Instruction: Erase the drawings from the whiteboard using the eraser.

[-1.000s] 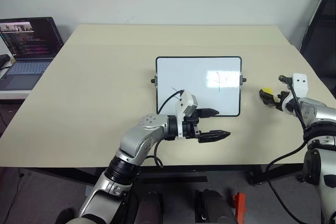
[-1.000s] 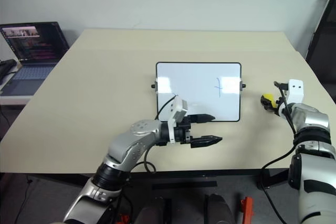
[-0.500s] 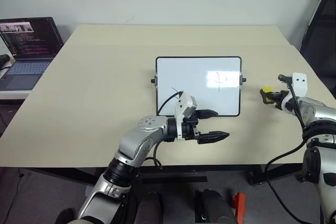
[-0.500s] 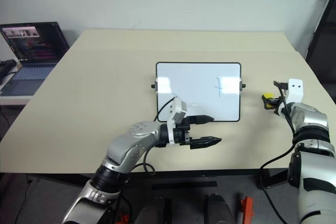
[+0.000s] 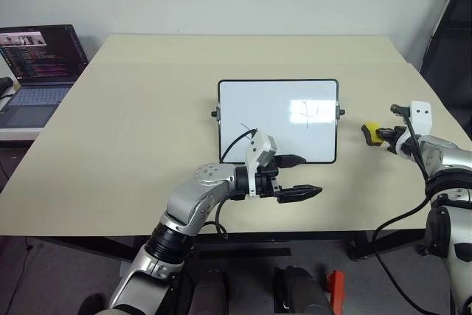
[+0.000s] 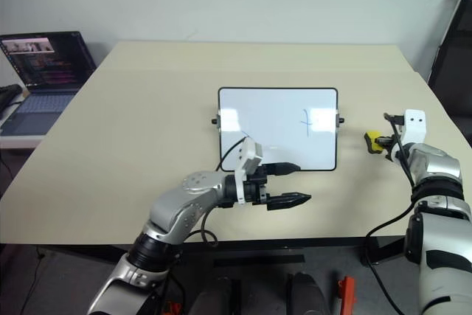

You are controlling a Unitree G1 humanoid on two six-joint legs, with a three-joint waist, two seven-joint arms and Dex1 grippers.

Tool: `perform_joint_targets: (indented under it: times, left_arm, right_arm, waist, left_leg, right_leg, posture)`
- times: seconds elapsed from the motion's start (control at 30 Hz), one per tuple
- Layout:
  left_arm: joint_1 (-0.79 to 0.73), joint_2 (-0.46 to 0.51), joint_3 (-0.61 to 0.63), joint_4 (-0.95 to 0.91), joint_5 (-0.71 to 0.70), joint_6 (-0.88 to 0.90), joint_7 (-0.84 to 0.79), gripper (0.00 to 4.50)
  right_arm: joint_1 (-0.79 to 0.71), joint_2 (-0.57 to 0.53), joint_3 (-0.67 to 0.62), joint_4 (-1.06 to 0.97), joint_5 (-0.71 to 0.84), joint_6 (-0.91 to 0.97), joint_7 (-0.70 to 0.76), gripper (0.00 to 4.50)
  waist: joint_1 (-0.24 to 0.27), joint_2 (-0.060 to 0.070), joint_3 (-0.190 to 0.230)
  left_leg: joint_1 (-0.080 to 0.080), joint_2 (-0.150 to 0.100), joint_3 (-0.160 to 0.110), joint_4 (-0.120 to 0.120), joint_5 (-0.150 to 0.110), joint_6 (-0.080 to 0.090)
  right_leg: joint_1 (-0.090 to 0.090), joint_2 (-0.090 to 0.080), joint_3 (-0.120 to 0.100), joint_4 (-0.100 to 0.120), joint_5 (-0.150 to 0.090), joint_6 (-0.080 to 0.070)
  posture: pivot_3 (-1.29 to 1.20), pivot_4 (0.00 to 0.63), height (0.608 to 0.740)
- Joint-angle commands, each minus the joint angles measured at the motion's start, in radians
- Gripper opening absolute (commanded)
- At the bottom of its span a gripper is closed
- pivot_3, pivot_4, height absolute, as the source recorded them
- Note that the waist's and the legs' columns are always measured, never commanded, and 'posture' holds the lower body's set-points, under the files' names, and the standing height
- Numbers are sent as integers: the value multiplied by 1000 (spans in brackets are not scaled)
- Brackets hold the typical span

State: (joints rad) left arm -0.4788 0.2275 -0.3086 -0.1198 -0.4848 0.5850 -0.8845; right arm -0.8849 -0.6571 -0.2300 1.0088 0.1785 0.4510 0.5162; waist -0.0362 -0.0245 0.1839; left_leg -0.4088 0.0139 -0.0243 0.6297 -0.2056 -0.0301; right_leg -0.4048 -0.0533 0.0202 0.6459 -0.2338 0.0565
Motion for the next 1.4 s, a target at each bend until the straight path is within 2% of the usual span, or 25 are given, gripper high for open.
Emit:
perform_joint_targets:
  times: [0.03,0.17,0.37,0.73,0.83,1.0,1.4]
  left_arm:
    - [2,-2,1,-53,-8,1,-2,4500]
    - [5,-2,-1,-55,-9,1,-3,4500]
    - [4,-3,-4,-55,-8,2,-3,4500]
    - [8,2,3,-58,-7,5,3,4500]
    - [8,3,5,-57,-7,4,3,4500]
    - [6,3,6,-54,-7,4,1,4500]
    - [0,7,8,-49,-3,-2,-2,4500]
  right_arm:
    - [-22,-39,-21,-75,18,25,18,2016]
    - [-15,-34,-21,-111,23,57,28,3389]
    - [-3,-4,20,-85,-11,68,28,3389]
    - [-36,9,18,13,-24,10,-3,3389]
    - [-41,8,11,25,-25,-5,-15,2820]
    - [-45,5,7,30,-24,-12,-13,1099]
    - [-40,-19,-7,-48,-7,21,16,1018]
  waist:
    - [0,0,0]
    - [1,0,0]
    - [1,0,0]
    - [2,0,0]
    - [2,0,0]
    - [2,0,0]
    - [2,0,0]
  left_leg:
    - [0,0,0,0,0,0]
    - [0,0,0,0,0,0]
    - [0,0,0,0,0,0]
    - [0,0,0,0,0,0]
    - [0,0,0,0,0,0]
    - [0,0,0,0,0,0]
    - [0,0,0,0,0,0]
  right_leg:
    - [0,0,0,0,0,0]
    - [0,0,0,0,0,0]
    - [0,0,0,0,0,0]
    - [0,0,0,0,0,0]
    - [0,0,0,0,0,0]
    - [0,0,0,0,0,0]
    - [0,0,0,0,0,0]
  posture:
    - [0,150,740]
    - [0,150,740]
    - [0,150,740]
    - [0,150,740]
    - [0,150,740]
    - [0,150,740]
    - [0,150,740]
